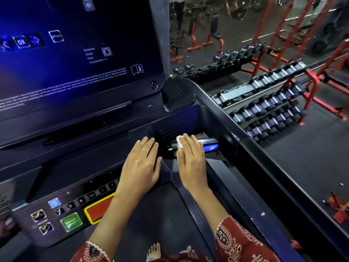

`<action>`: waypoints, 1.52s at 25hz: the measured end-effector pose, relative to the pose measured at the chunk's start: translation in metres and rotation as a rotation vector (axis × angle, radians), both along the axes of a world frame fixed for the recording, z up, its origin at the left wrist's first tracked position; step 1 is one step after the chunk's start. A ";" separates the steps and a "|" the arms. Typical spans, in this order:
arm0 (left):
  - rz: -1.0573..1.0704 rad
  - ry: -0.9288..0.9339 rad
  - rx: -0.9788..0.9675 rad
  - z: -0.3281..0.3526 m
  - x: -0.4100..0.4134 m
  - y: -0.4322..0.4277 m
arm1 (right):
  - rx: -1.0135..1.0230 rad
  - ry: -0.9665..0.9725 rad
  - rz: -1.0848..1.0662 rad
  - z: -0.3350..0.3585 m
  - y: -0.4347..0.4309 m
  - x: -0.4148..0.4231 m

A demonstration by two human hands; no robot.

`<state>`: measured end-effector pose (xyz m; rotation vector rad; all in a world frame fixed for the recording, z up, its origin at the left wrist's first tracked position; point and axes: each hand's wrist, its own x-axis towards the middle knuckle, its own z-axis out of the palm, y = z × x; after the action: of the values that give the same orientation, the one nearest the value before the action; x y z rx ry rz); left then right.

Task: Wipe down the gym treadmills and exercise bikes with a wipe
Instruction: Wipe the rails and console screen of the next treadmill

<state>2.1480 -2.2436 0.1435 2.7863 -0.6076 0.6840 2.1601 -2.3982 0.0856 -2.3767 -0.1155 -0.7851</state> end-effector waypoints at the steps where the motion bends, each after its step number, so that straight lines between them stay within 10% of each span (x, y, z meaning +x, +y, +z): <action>1: 0.001 0.000 -0.006 0.001 -0.001 0.000 | 0.037 0.023 -0.014 0.000 0.002 0.000; 6: 0.012 0.005 -0.004 0.002 -0.002 -0.002 | -0.130 -0.022 0.293 0.005 0.009 -0.007; 11: 0.015 -0.008 0.014 -0.002 0.000 -0.010 | 0.118 0.088 -0.011 -0.011 -0.044 -0.003; 16: -0.035 -0.006 0.031 -0.011 0.003 -0.044 | -0.144 0.025 0.225 -0.016 -0.066 -0.002; 30: -0.045 0.300 -0.215 0.024 0.051 -0.095 | 0.254 -0.029 0.063 0.042 -0.102 0.010; 38: -0.169 0.354 -0.116 0.023 0.131 -0.146 | -0.278 0.366 -0.073 0.038 -0.143 0.064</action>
<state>2.2792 -2.3894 0.1660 2.6181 -0.6920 0.1777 2.2236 -2.5416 0.1241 -2.7599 0.0163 -0.3714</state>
